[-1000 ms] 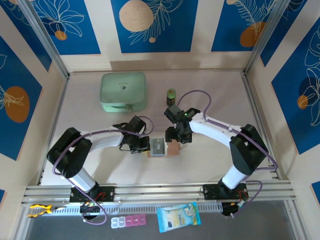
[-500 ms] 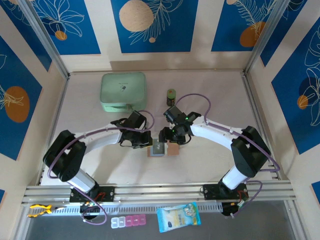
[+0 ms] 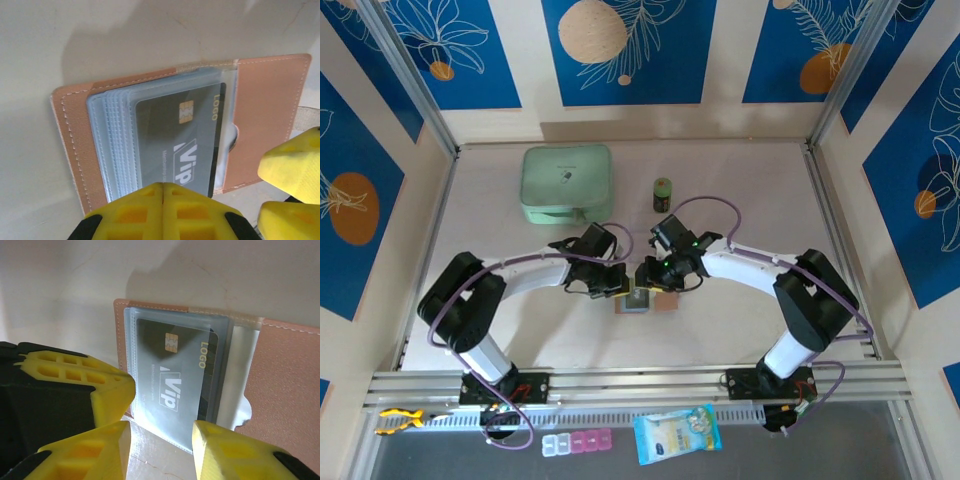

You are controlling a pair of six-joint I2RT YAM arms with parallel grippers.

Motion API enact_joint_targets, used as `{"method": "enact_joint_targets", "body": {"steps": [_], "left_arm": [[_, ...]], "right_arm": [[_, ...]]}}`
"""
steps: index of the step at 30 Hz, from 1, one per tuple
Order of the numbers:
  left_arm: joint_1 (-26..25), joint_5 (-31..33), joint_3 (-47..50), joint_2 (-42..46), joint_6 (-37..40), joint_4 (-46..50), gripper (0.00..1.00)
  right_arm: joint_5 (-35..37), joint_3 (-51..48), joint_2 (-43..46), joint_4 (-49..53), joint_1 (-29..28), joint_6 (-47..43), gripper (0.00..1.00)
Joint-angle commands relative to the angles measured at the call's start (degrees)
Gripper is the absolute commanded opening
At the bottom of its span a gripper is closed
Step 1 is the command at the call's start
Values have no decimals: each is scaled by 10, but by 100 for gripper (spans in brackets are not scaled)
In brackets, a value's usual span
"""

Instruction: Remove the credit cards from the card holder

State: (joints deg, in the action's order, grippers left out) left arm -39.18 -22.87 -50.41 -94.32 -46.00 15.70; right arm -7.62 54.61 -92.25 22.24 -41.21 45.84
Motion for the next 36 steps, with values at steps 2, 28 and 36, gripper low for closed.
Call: {"method": "enact_joint_targets", "body": {"steps": [2, 28, 36], "left_arm": [[-2, 11, -6, -18, 14, 22, 4], [-2, 27, 11, -16, 13, 27, 4], [-1, 28, 12, -14, 12, 28, 3]], "right_arm": [[-23, -10, -15, -14, 5, 5, 37], [-26, -30, -52, -40, 14, -3, 31], [11, -28, -41, -11, 13, -14, 31]]}}
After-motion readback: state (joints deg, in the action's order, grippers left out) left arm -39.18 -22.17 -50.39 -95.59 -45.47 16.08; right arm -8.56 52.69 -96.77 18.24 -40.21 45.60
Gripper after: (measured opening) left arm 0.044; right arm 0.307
